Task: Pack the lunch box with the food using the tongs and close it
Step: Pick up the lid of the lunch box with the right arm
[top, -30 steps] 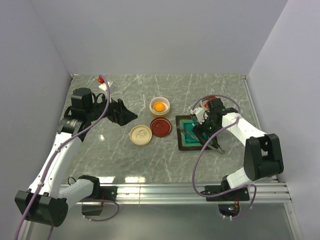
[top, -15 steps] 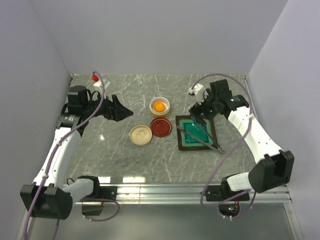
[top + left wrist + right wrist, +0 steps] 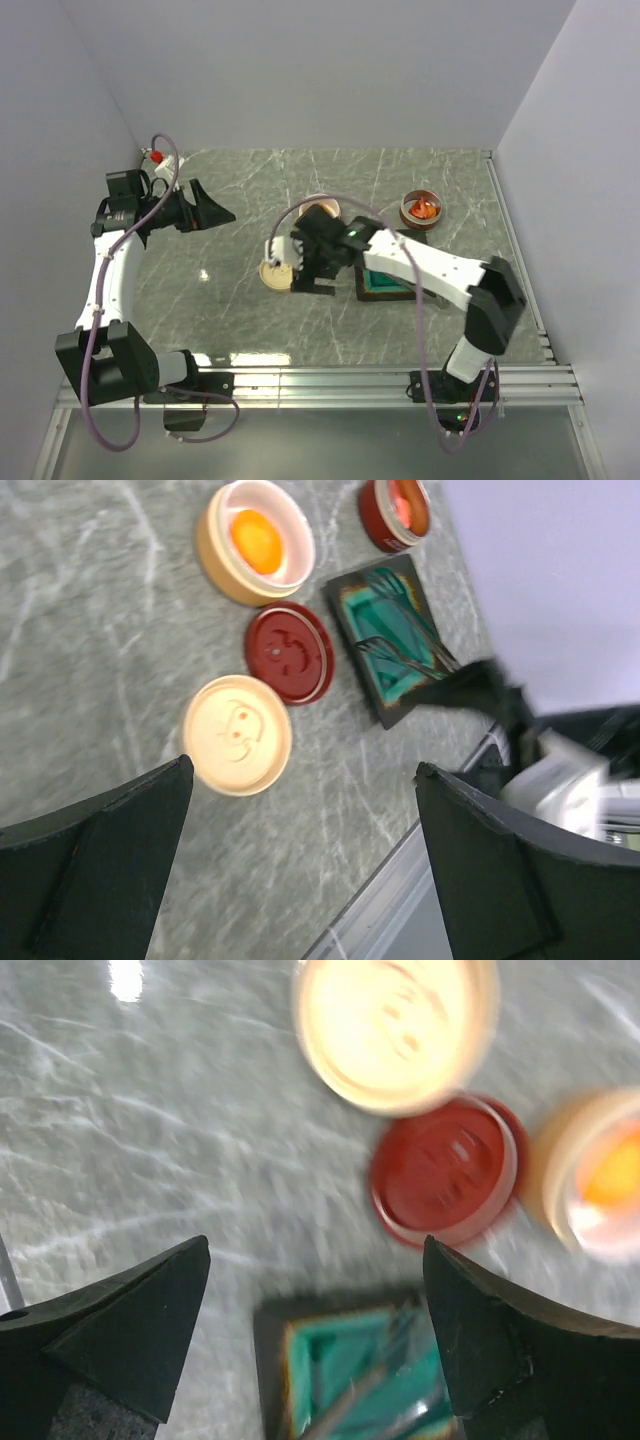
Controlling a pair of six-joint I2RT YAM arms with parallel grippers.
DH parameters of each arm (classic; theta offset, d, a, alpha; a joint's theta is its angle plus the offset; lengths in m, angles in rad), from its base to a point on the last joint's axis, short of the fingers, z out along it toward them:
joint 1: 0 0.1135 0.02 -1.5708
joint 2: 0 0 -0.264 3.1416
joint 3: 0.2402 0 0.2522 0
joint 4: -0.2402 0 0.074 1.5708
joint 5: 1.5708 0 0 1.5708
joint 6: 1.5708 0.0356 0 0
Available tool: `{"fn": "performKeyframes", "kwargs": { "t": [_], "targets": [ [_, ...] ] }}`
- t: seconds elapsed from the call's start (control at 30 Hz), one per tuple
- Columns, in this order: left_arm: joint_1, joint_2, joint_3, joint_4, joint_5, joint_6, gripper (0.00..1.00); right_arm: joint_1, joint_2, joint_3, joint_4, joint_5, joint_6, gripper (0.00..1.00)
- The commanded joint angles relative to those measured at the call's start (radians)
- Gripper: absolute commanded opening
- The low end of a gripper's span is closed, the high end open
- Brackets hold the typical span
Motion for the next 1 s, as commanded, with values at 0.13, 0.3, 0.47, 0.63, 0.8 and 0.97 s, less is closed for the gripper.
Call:
{"fn": "performKeyframes", "kwargs": {
  "t": [0.13, 0.3, 0.47, 0.63, 0.8, 0.97],
  "targets": [
    [0.061, 0.016, 0.039, -0.105, 0.036, 0.141, 0.99, 0.091, 0.233, 0.104, 0.12, 0.038, -0.089, 0.89],
    [0.075, 0.005, 0.015, -0.096, 0.038, 0.16, 1.0, 0.094, 0.316, 0.147, 0.154, 0.005, -0.115, 0.85],
    [0.089, 0.007, 0.01, -0.104, 0.05, 0.161, 0.99, 0.097, 0.358, 0.13, 0.174, 0.003, -0.135, 0.83],
    [0.095, 0.011, 0.007, -0.113, 0.059, 0.201, 0.99, 0.066, 0.326, 0.116, 0.158, 0.0, -0.109, 0.77],
    [0.097, 0.011, -0.01, -0.09, 0.073, 0.195, 0.99, 0.013, 0.267, 0.047, 0.146, 0.02, -0.156, 0.75],
    [0.095, 0.022, -0.01, -0.073, 0.079, 0.187, 0.99, -0.007, 0.241, 0.01, 0.154, 0.0, -0.179, 0.75]
  ]
}}
